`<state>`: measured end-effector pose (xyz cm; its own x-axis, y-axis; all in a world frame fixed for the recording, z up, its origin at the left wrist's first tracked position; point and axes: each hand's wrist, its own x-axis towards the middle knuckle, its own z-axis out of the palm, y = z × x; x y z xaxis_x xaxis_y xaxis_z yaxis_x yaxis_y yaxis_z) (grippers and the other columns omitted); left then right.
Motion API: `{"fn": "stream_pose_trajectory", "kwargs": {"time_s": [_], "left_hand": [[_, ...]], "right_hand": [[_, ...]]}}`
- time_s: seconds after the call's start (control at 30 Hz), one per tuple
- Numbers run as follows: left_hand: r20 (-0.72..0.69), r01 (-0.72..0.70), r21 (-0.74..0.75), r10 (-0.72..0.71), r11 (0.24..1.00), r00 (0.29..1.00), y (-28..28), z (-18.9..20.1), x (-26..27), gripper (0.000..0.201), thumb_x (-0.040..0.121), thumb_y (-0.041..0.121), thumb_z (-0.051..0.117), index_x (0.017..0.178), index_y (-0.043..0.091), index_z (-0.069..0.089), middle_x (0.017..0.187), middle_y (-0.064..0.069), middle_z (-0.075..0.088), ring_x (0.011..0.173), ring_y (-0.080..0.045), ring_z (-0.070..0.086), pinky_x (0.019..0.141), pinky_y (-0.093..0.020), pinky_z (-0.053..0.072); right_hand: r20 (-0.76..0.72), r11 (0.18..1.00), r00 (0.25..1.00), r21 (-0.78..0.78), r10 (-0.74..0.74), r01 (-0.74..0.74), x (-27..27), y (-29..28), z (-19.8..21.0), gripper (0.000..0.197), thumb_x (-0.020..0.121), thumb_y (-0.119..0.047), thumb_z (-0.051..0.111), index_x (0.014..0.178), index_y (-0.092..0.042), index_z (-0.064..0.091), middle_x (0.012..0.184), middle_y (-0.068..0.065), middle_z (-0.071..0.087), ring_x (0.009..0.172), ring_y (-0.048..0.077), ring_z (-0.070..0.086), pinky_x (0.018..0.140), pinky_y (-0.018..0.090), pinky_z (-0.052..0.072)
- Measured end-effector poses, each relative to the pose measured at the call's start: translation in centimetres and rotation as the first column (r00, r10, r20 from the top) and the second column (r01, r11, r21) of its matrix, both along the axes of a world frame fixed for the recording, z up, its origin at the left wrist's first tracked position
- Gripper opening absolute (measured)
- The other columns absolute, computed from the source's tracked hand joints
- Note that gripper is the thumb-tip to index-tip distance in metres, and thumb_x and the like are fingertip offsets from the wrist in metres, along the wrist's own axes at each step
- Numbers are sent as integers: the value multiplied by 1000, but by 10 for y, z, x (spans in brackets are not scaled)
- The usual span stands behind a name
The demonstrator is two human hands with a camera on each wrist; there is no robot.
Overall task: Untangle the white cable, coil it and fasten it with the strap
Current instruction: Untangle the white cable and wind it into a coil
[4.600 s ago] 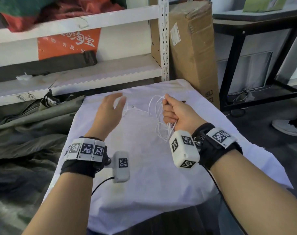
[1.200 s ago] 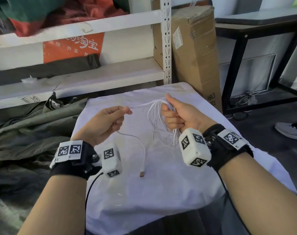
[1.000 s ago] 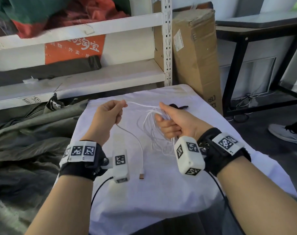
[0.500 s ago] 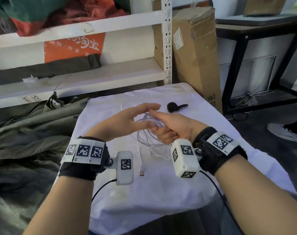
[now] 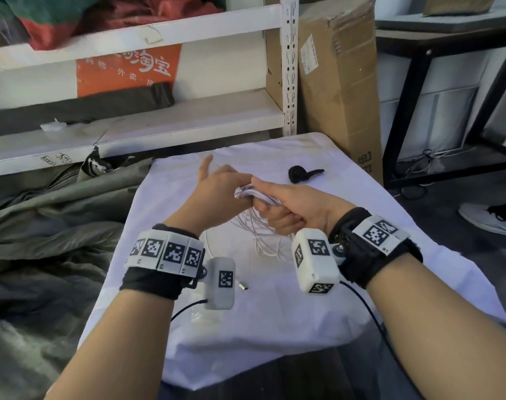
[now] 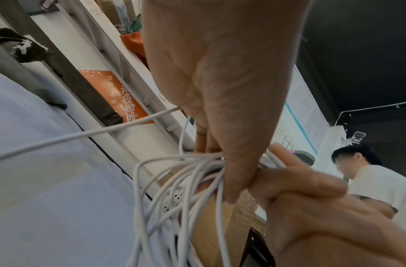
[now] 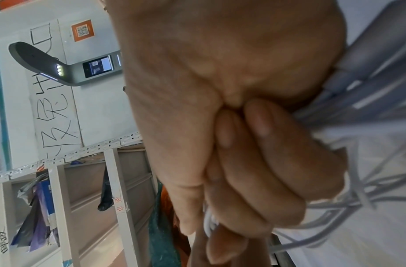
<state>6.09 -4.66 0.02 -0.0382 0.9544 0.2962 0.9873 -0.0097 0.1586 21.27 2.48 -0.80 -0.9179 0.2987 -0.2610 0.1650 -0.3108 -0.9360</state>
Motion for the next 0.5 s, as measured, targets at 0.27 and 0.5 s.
{"fn": "stream_pose_trajectory", "kwargs": {"time_s": [0.27, 0.5], "left_hand": [[70, 101, 221, -119, 970, 990, 5, -12, -5, 25, 83, 2, 45, 107, 1, 54, 82, -17, 66, 73, -37, 59, 62, -30, 32], [231, -178, 217, 127, 960, 965, -1, -4, -22, 26, 84, 6, 46, 107, 16, 52, 82, -11, 64, 77, -35, 57, 68, -44, 50]], "right_hand": [[-121, 998, 992, -68, -16, 8, -3, 0, 3, 26, 101, -23, 38, 82, -10, 51, 45, -10, 34, 34, 0, 29, 35, 12, 26], [-144, 986, 980, 82, -134, 147, -4, -1, -2, 15, 97, -7, 46, 91, -5, 58, 51, -2, 47, 61, 13, 63, 80, 28, 52]]}}
